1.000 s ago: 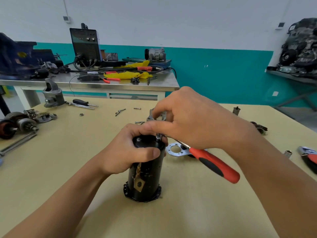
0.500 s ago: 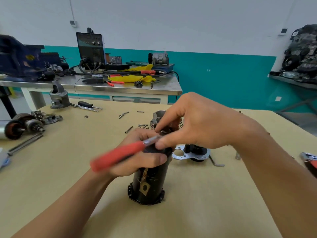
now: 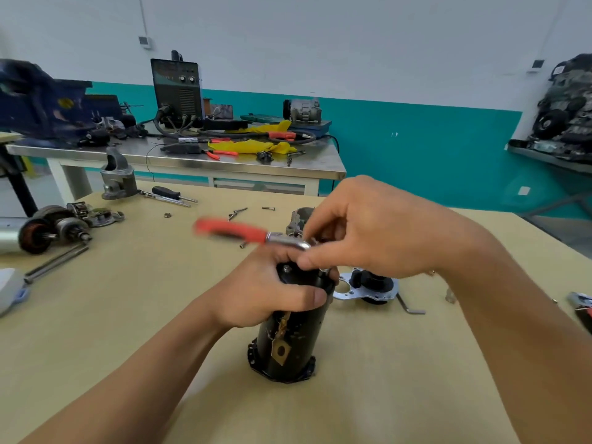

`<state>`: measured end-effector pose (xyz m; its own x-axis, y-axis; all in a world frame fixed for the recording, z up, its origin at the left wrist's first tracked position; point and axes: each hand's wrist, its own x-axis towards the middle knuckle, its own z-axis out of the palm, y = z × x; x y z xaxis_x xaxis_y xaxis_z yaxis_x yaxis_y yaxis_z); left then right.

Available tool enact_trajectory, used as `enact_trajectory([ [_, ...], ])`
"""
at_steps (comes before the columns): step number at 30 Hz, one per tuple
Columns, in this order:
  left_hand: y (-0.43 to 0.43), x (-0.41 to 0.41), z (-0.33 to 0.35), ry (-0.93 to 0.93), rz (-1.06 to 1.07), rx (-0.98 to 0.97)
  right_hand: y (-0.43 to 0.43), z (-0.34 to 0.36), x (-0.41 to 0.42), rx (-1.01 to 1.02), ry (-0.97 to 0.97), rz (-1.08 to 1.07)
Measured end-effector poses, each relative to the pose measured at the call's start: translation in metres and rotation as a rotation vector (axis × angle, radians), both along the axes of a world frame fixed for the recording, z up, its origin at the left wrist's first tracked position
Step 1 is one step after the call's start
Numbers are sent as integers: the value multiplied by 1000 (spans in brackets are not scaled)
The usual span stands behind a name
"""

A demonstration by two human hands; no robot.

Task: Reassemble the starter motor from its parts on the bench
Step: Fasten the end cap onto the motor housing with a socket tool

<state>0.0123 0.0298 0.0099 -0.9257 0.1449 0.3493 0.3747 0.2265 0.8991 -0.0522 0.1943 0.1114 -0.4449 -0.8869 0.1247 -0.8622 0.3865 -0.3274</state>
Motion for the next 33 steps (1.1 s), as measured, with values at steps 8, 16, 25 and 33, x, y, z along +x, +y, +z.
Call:
enact_trajectory([
  [8,1,1,1,22,-1,3,14,0,-2,-8,5,59],
  [16,2,-1,-1,-2,-1,6,-14,-17,-2,-34,174,-241],
  [25,4,0,3,-17,18,-16,17,9,-7,75,-84,135],
  [33,2,0,-1,-8,13,-38,9,4,3,71,112,-11],
])
